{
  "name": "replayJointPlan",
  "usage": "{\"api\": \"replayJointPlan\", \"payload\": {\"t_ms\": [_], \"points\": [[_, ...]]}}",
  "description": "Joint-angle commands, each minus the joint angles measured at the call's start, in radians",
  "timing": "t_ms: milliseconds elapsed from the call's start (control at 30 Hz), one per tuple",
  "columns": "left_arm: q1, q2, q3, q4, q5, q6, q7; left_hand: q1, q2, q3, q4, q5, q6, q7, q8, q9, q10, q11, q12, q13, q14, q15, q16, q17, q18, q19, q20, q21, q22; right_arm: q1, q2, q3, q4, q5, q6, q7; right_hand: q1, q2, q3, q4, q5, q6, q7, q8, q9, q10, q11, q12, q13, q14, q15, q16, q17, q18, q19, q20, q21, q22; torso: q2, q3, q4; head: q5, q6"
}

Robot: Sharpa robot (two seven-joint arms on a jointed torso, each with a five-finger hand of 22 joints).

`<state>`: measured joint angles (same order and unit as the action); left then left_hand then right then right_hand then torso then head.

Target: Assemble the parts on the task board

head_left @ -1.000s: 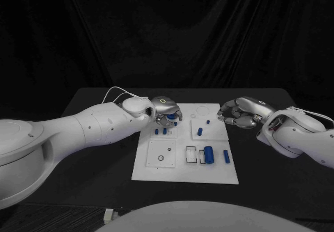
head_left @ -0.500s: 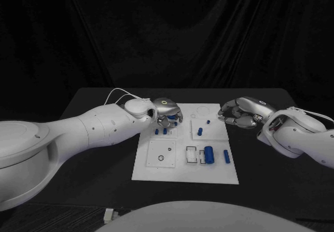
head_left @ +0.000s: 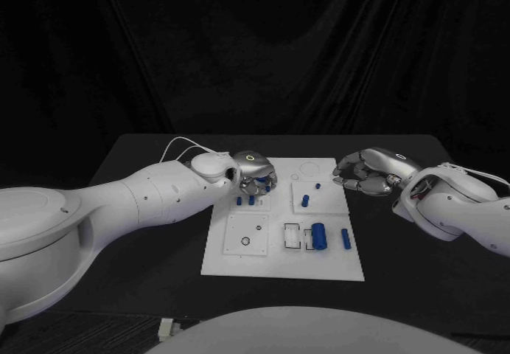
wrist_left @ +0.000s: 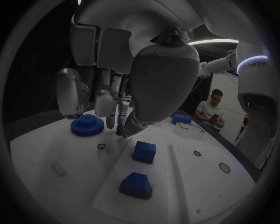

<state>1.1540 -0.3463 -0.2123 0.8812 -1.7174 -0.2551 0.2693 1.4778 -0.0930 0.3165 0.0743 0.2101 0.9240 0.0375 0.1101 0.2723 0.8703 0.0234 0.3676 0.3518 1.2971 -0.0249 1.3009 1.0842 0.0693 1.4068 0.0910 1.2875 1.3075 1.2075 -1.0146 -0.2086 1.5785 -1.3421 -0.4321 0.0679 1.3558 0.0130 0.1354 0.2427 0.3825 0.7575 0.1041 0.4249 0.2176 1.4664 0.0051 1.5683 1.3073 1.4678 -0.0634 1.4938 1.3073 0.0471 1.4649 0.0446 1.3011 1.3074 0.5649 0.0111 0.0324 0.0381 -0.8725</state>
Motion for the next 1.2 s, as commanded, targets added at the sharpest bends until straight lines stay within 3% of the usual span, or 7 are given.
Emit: {"api": "replayJointPlan", "payload": {"t_ms": [33,767,1033,1200], "points": [[-0.003,0.004,0.001,-0.002,-0.001,0.003,-0.003,0.002,0.006,0.011,-0.002,0.005,0.017,0.006,0.007,0.000,0.016,-0.005,-0.002,-0.001,-0.005,-0.003,0.000,-0.002,-0.003,0.001,-0.007,-0.003,0.176,-0.002,-0.002,0.001,0.001,-0.002,-0.006,-0.003,0.003,-0.003,0.002,-0.002,0.003,0.008,0.000,-0.001,-0.001,0.104,0.004,0.003,0.264,0.079,0.006,-0.006,0.156,0.013,0.008,0.007,-0.004,0.184,0.000,0.0001,0.0001,0.000,0.000],[-0.012,0.014,0.001,-0.017,-0.001,-0.009,0.011,-0.007,0.016,0.029,-0.008,0.002,0.065,0.009,0.022,0.004,0.066,-0.013,-0.003,-0.008,-0.013,-0.007,-0.010,-0.025,-0.002,-0.002,-0.009,-0.010,0.175,-0.002,-0.003,0.001,0.003,0.004,0.001,-0.010,0.002,-0.003,0.002,-0.001,0.002,0.009,0.000,-0.002,-0.001,0.104,0.005,0.003,0.264,0.079,0.006,-0.006,0.156,0.013,0.007,0.007,-0.007,0.184,0.000,0.0001,0.0003,-0.001,0.000],[-0.014,0.009,0.001,-0.015,-0.001,-0.048,0.027,-0.006,0.026,0.031,-0.022,0.010,0.132,0.010,0.050,0.016,0.127,-0.023,0.001,-0.012,-0.007,-0.015,-0.010,-0.029,-0.005,0.007,-0.011,0.003,0.179,-0.002,-0.005,0.001,0.004,0.004,0.001,-0.010,0.001,-0.003,0.002,0.000,0.001,0.010,0.000,-0.002,-0.001,0.104,0.005,0.003,0.264,0.079,0.006,-0.006,0.155,0.013,0.007,0.007,-0.008,0.183,0.001,0.0000,0.0000,-0.001,0.000],[-0.014,-0.014,0.001,0.010,-0.001,-0.089,0.035,0.000,0.024,0.032,-0.038,0.024,0.159,0.018,0.058,0.020,0.164,-0.019,-0.004,-0.016,-0.003,-0.013,-0.013,-0.037,-0.009,0.017,-0.012,0.019,0.184,-0.002,-0.007,0.001,0.005,0.005,0.000,-0.010,0.001,-0.003,0.002,0.000,0.000,0.011,0.000,-0.001,-0.001,0.104,0.005,0.003,0.264,0.079,0.006,-0.007,0.155,0.013,0.006,0.007,-0.008,0.183,0.000,-0.0001,0.0001,-0.004,0.000]]}}
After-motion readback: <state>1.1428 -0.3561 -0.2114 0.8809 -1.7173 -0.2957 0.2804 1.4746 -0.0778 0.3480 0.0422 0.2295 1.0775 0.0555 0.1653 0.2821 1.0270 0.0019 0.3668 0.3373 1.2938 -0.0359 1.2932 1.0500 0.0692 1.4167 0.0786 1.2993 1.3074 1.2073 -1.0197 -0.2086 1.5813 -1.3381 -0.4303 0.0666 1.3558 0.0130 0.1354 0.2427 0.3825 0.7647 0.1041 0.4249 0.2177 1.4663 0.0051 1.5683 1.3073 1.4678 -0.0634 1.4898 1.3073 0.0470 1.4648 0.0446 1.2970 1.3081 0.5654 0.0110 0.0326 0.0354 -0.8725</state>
